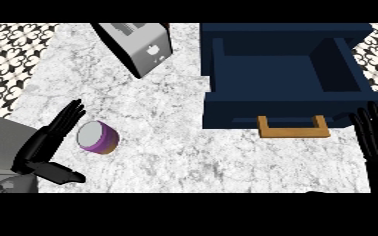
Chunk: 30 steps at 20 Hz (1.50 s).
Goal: Pick up the can, place it into the drawer and close the drawer
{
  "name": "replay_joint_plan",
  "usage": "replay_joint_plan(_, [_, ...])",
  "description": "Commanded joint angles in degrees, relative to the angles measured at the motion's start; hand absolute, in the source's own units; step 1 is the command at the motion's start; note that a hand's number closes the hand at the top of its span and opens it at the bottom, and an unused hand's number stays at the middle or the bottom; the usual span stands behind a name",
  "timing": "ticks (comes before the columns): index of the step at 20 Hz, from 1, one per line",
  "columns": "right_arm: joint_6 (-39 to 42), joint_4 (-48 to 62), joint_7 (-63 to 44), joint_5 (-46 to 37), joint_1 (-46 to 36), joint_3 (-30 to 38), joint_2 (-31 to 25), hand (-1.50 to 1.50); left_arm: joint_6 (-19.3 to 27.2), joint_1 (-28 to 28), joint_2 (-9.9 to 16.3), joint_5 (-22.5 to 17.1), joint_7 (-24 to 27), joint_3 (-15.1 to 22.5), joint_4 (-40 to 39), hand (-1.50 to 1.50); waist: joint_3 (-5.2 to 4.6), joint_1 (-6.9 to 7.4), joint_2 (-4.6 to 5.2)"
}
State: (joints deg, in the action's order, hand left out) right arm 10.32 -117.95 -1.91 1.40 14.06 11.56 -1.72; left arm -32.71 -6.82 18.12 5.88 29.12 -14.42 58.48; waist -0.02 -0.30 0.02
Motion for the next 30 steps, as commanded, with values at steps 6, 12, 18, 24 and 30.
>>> replay_joint_plan(6, [0.6,-5.4,-1.3,-0.7,4.1,-1.6,1.6,-1.5,-0.5,-4.1,3.2,1.5,6.1,-0.5,-11.8,-1.5,-0.01,-0.2,-0.03])
replay_joint_plan(12, [-0.4,-4.0,-4.2,0.9,-0.9,0.6,0.5,-1.5,2.4,-8.8,2.4,4.0,11.6,0.8,-23.2,-1.5,-0.02,-0.17,0.04])
replay_joint_plan(18, [2.1,-3.8,0.4,1.1,3.8,0.1,1.6,-1.5,4.2,-9.6,0.1,3.0,10.9,1.9,-22.1,-1.5,0.01,-0.11,-0.04])
replay_joint_plan(24, [3.0,-6.6,-5.0,5.7,1.5,4.4,-1.2,-1.5,5.6,-8.7,-0.5,3.8,11.0,3.6,-22.1,-1.5,0.02,0.05,-0.08])
replay_joint_plan(30, [2.0,-1.5,0.7,0.9,2.1,0.8,1.7,-1.5,6.1,-16.8,2.3,4.8,16.6,1.9,-35.4,-1.5,-0.04,-0.48,0.16])
